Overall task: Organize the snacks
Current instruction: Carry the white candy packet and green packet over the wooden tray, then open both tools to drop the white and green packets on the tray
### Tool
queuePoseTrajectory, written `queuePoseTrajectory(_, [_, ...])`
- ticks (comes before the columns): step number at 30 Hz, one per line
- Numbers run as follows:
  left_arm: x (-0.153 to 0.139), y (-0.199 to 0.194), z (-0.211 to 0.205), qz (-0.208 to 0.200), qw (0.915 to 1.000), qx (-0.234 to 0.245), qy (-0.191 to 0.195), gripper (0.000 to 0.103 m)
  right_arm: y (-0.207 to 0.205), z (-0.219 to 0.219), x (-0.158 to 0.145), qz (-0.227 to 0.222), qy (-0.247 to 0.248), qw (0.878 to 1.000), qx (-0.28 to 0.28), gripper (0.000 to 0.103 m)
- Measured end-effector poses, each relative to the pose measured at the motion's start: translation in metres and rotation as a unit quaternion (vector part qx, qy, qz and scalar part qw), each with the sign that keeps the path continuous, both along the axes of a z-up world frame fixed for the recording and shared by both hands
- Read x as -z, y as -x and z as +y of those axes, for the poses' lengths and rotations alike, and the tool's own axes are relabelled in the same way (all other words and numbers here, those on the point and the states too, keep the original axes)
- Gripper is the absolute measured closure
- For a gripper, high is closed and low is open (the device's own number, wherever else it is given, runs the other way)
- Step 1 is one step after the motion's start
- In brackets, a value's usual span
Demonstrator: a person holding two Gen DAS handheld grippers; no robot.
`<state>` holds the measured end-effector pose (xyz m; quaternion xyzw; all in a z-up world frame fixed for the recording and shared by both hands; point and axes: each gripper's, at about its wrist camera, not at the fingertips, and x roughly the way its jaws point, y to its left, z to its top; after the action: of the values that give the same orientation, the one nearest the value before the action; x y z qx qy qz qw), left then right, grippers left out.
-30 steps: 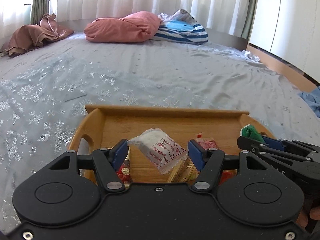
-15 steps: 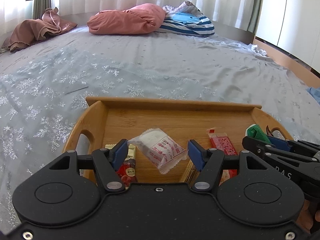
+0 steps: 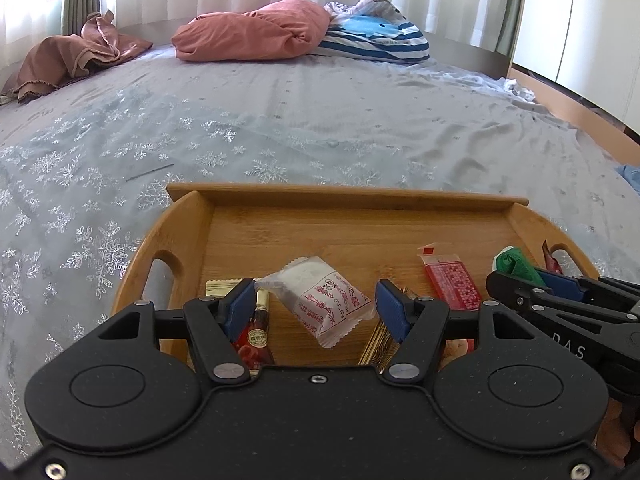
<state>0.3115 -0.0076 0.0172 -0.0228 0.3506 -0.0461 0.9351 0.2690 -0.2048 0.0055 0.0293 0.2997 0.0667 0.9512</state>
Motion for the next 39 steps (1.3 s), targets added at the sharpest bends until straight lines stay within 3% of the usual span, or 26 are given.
queuePoseTrajectory(20, [0.002,-0.002,0.000,0.004,1.0000,0.001,0.002,0.037,-0.002,0.000,0.004,0.005,-0.001,1.000,0.002,0.058])
queuePoseTrajectory(22, [0.001,-0.001,-0.001,0.003,1.0000,0.004,0.003,0.033,-0.001,-0.001,0.003,0.003,-0.004,1.000,0.001,0.058])
queuePoseTrajectory(27, [-0.007,0.008,-0.003,-0.014,0.9998,0.012,-0.002,0.015,0.004,-0.002,-0.003,-0.006,-0.009,1.000,-0.001,0.044])
queuePoseTrajectory(39, [-0.040,0.056,0.002,-0.044,0.9973,0.057,0.016,0.004,0.043,-0.006,-0.029,-0.035,-0.015,0.999,-0.022,0.031])
